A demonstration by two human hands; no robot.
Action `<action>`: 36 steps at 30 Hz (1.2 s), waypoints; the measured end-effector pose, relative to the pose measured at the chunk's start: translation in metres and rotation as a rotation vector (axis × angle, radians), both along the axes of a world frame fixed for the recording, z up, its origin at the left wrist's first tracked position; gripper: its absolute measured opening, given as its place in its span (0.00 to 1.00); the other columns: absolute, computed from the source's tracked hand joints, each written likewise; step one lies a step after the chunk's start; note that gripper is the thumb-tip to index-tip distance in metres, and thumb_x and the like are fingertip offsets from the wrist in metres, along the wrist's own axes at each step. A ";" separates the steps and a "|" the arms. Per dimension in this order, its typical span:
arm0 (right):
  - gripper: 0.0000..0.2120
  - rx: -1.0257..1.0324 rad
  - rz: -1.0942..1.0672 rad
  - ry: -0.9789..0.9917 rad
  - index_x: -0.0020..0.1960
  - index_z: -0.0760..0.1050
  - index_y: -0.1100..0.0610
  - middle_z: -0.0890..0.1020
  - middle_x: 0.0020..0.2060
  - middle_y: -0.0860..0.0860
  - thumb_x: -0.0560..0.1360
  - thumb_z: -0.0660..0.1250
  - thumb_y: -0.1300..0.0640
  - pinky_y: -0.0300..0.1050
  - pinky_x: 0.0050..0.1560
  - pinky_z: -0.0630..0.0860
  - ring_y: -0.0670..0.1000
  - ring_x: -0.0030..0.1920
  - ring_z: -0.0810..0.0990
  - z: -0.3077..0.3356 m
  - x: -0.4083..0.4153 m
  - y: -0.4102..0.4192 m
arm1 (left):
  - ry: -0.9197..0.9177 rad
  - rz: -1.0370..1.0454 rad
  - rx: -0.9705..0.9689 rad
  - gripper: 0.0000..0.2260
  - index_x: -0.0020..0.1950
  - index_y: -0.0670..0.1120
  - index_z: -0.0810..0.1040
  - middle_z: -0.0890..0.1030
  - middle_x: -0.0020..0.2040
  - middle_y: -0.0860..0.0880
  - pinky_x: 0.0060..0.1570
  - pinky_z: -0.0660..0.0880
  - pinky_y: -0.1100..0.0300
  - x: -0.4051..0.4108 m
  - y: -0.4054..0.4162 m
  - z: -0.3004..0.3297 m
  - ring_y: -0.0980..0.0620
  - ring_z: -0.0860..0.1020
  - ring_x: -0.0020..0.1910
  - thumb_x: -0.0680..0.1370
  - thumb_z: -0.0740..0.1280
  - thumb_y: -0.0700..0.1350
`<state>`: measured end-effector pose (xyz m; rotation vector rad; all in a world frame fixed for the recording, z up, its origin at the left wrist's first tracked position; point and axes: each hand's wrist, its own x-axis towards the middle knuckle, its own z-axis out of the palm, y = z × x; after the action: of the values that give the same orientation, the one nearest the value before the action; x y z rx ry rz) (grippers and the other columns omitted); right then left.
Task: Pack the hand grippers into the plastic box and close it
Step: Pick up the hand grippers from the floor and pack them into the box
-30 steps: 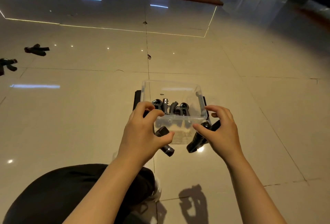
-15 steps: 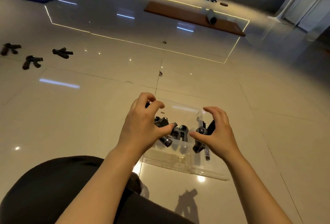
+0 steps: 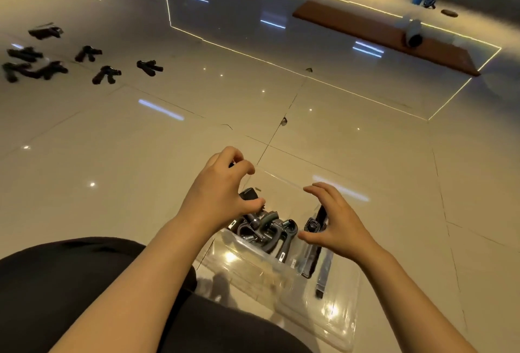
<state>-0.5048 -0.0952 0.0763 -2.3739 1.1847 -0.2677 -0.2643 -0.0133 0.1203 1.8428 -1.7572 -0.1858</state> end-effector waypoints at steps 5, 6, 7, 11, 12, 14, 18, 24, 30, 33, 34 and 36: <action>0.41 -0.095 0.394 0.225 0.74 0.58 0.48 0.64 0.69 0.50 0.65 0.73 0.48 0.39 0.65 0.62 0.50 0.68 0.64 -0.028 0.009 -0.050 | -0.040 0.006 0.124 0.21 0.54 0.48 0.79 0.69 0.57 0.52 0.50 0.71 0.60 -0.007 -0.017 -0.026 0.53 0.69 0.55 0.66 0.74 0.56; 0.42 -0.142 0.509 0.281 0.74 0.57 0.49 0.66 0.68 0.52 0.65 0.73 0.49 0.41 0.64 0.65 0.51 0.66 0.66 -0.037 0.015 -0.058 | -0.052 -0.007 0.150 0.20 0.53 0.49 0.79 0.69 0.56 0.53 0.50 0.71 0.60 -0.005 -0.018 -0.030 0.53 0.68 0.55 0.66 0.74 0.56; 0.43 -0.186 0.635 0.336 0.73 0.57 0.51 0.70 0.65 0.54 0.63 0.74 0.51 0.44 0.62 0.69 0.53 0.63 0.69 -0.046 0.021 -0.064 | -0.059 -0.026 0.170 0.19 0.52 0.49 0.80 0.69 0.55 0.53 0.51 0.70 0.61 -0.002 -0.020 -0.034 0.54 0.67 0.55 0.66 0.74 0.56; 0.47 -0.280 1.011 0.552 0.74 0.57 0.53 0.74 0.57 0.59 0.60 0.76 0.57 0.53 0.56 0.72 0.57 0.55 0.73 -0.088 0.041 -0.081 | -0.078 -0.048 0.231 0.13 0.46 0.50 0.78 0.68 0.53 0.54 0.48 0.65 0.63 0.011 -0.042 -0.044 0.57 0.64 0.52 0.67 0.73 0.55; 0.46 -0.300 1.077 0.610 0.74 0.56 0.53 0.73 0.58 0.60 0.62 0.76 0.58 0.54 0.58 0.70 0.58 0.56 0.72 -0.097 0.045 -0.081 | -0.086 -0.042 0.229 0.12 0.45 0.49 0.78 0.68 0.53 0.54 0.46 0.67 0.63 0.013 -0.048 -0.048 0.57 0.65 0.51 0.67 0.73 0.54; 0.43 -0.315 1.183 0.729 0.75 0.53 0.54 0.71 0.60 0.61 0.67 0.73 0.60 0.55 0.60 0.66 0.60 0.59 0.70 -0.113 0.054 -0.080 | -0.090 -0.021 0.184 0.12 0.42 0.47 0.78 0.70 0.50 0.51 0.46 0.71 0.59 0.014 -0.054 -0.062 0.54 0.66 0.51 0.65 0.75 0.51; 0.39 -0.267 1.298 0.839 0.73 0.54 0.56 0.72 0.58 0.61 0.68 0.72 0.59 0.54 0.54 0.68 0.59 0.56 0.70 -0.143 0.066 -0.075 | -0.029 -0.005 0.137 0.12 0.39 0.45 0.78 0.73 0.49 0.48 0.46 0.71 0.57 0.019 -0.050 -0.089 0.51 0.67 0.55 0.63 0.76 0.49; 0.39 -0.164 1.425 0.909 0.71 0.55 0.56 0.72 0.60 0.60 0.68 0.73 0.56 0.54 0.58 0.69 0.59 0.58 0.70 -0.174 0.081 -0.082 | -0.166 -0.188 0.190 0.14 0.40 0.40 0.78 0.76 0.50 0.40 0.50 0.75 0.50 0.007 -0.049 -0.108 0.41 0.75 0.54 0.61 0.78 0.43; 0.35 0.072 1.345 0.650 0.67 0.65 0.60 0.68 0.64 0.62 0.63 0.73 0.58 0.55 0.60 0.69 0.61 0.62 0.67 -0.198 0.074 -0.087 | -0.118 -0.113 0.191 0.15 0.43 0.40 0.79 0.75 0.51 0.40 0.53 0.70 0.54 0.015 -0.049 -0.118 0.46 0.68 0.56 0.63 0.76 0.47; 0.37 0.182 1.096 0.678 0.71 0.59 0.57 0.60 0.69 0.59 0.67 0.72 0.56 0.51 0.58 0.72 0.58 0.64 0.65 -0.204 0.061 -0.089 | -0.106 -0.079 0.185 0.15 0.44 0.39 0.79 0.75 0.50 0.40 0.50 0.70 0.56 0.016 -0.052 -0.118 0.47 0.68 0.54 0.64 0.73 0.49; 0.38 0.179 1.037 0.729 0.73 0.56 0.56 0.58 0.71 0.57 0.70 0.71 0.53 0.51 0.58 0.72 0.58 0.64 0.67 -0.205 0.058 -0.090 | -0.110 -0.066 0.187 0.16 0.44 0.39 0.79 0.75 0.50 0.40 0.49 0.69 0.57 0.017 -0.052 -0.118 0.46 0.69 0.53 0.64 0.73 0.49; 0.38 0.140 0.999 0.818 0.75 0.55 0.54 0.56 0.73 0.54 0.71 0.69 0.46 0.51 0.60 0.70 0.56 0.64 0.69 -0.203 0.059 -0.092 | -0.123 -0.039 0.202 0.16 0.45 0.39 0.79 0.75 0.50 0.40 0.48 0.68 0.58 0.020 -0.050 -0.120 0.44 0.71 0.53 0.64 0.75 0.49</action>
<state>-0.4458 -0.1876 -0.1270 -2.6569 0.1089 1.1351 -0.2443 -0.0638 0.0006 2.0000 -1.9206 -0.2794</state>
